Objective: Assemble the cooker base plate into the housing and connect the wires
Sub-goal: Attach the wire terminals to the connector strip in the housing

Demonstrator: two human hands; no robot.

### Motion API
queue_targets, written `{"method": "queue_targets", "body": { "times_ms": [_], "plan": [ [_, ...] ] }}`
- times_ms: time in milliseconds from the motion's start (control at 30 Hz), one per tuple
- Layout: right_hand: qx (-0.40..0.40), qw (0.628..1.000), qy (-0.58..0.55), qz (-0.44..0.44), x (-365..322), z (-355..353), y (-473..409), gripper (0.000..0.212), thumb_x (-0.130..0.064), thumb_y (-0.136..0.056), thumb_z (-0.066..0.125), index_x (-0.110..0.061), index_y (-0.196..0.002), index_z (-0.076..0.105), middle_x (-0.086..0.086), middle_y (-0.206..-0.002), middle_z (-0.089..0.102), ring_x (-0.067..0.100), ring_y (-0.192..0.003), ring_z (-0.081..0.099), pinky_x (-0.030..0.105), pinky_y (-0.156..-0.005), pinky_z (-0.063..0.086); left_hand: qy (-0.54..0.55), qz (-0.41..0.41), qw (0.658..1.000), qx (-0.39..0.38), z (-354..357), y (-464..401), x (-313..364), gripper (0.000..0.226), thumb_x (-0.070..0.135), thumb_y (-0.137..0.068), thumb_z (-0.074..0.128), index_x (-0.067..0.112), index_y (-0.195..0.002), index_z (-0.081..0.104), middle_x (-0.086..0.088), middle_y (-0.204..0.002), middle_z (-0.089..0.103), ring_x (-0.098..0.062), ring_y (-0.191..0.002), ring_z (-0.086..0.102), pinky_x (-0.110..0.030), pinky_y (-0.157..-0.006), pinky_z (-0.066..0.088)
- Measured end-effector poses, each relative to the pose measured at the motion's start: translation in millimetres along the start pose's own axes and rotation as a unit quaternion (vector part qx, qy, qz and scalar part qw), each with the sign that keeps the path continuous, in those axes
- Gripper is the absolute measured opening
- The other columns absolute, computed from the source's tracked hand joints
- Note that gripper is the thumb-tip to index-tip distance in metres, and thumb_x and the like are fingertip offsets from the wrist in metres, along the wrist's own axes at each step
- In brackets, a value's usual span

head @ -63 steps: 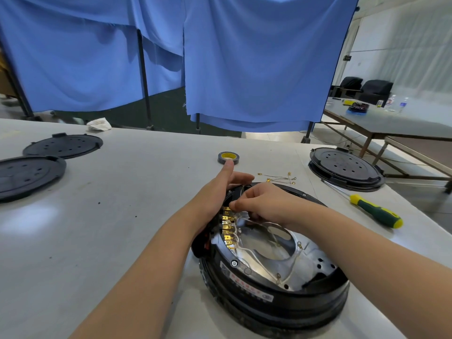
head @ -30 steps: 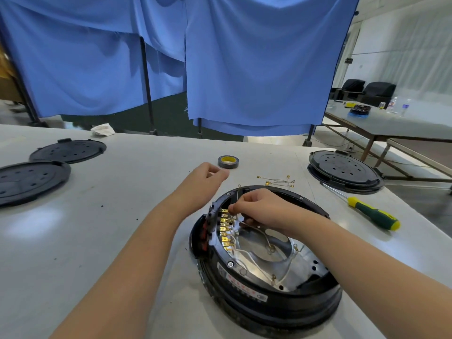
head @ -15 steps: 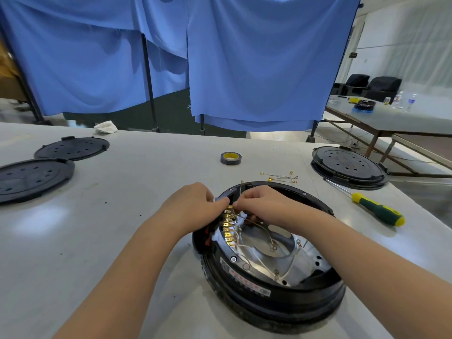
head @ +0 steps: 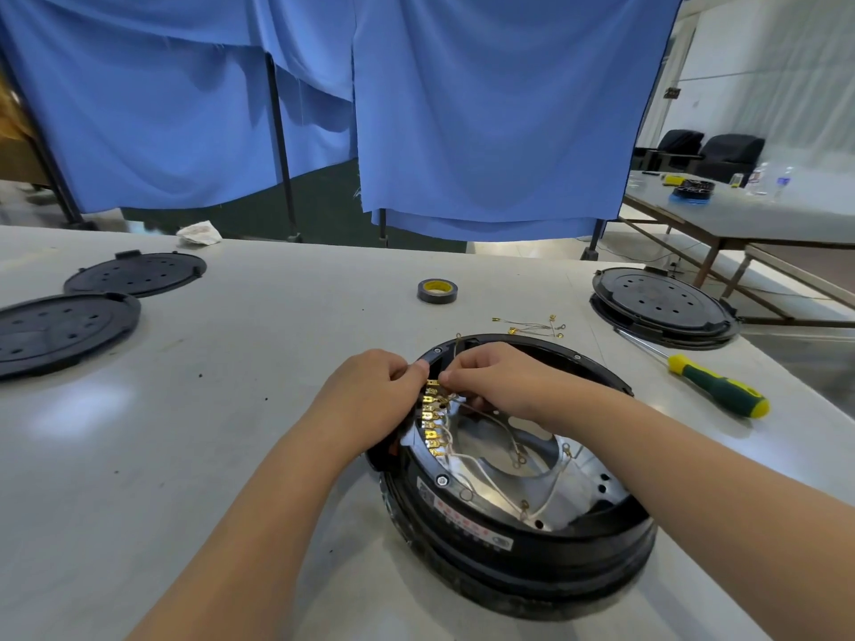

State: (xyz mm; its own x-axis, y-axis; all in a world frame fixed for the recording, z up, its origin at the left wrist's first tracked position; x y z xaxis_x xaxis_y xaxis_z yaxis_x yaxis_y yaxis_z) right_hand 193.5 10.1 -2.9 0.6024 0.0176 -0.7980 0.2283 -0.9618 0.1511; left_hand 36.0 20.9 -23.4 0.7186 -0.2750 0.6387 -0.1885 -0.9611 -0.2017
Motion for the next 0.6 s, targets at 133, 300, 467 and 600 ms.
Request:
{"method": "queue_targets", "body": {
  "times_ms": [133, 300, 467, 600],
  "plan": [
    [-0.002, 1.0, -0.007, 0.0, -0.5, 0.3, -0.2, 0.026, -0.026, -0.095, 0.057, -0.019, -0.07, 0.06, -0.008, -0.059, 0.049, 0.005, -0.055, 0.044, 0.012, -0.047, 0.034, 0.002, -0.002, 1.0, 0.001, -0.4, -0.6, 0.2, 0.046, 0.043, -0.095, 0.048, 0.015, -0.058, 0.043, -0.002, -0.053, 0.039, -0.018, -0.049, 0.037, -0.031, -0.053, 0.028],
    [-0.004, 1.0, -0.001, 0.008, 0.5, 1.5, -0.5, 0.024, -0.028, -0.095, 0.056, -0.017, -0.074, 0.061, -0.003, -0.064, 0.05, 0.008, -0.059, 0.044, 0.021, -0.057, 0.035, -0.007, -0.004, 1.0, 0.003, -0.6, -0.9, 1.0, 0.046, 0.043, -0.094, 0.048, 0.015, -0.057, 0.043, -0.002, -0.052, 0.038, -0.018, -0.048, 0.036, -0.031, -0.052, 0.028],
    [-0.004, 1.0, 0.006, -0.005, 0.0, 2.2, -1.2, 0.02, -0.027, -0.096, 0.054, -0.015, -0.083, 0.062, -0.002, -0.068, 0.05, 0.008, -0.06, 0.044, 0.02, -0.056, 0.036, -0.003, -0.004, 1.0, 0.0, -0.9, -2.1, 0.4, 0.047, 0.042, -0.094, 0.049, 0.016, -0.056, 0.04, 0.001, -0.05, 0.034, -0.016, -0.046, 0.032, -0.031, -0.051, 0.025],
    [-0.008, 1.0, 0.011, -0.01, 0.8, 2.0, -0.9, 0.022, -0.029, -0.096, 0.055, -0.016, -0.08, 0.062, -0.004, -0.069, 0.053, 0.008, -0.062, 0.046, 0.02, -0.057, 0.036, 0.0, -0.008, 1.0, 0.002, -0.1, -2.6, -0.3, 0.046, 0.042, -0.093, 0.049, 0.017, -0.056, 0.041, 0.0, -0.05, 0.035, -0.017, -0.046, 0.033, -0.03, -0.051, 0.026]
  ]
}}
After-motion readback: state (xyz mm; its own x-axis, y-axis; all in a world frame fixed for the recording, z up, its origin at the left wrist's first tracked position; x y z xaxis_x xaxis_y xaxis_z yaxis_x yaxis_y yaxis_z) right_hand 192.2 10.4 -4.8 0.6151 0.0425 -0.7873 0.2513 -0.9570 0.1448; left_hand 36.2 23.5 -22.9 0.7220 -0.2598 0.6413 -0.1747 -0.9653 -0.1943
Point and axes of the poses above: each hand's wrist, its own y-axis away from the middle knuckle, its own z-axis out of the palm, x = y × z, the point moved 3 cm from there along -y, towards the middle knuckle
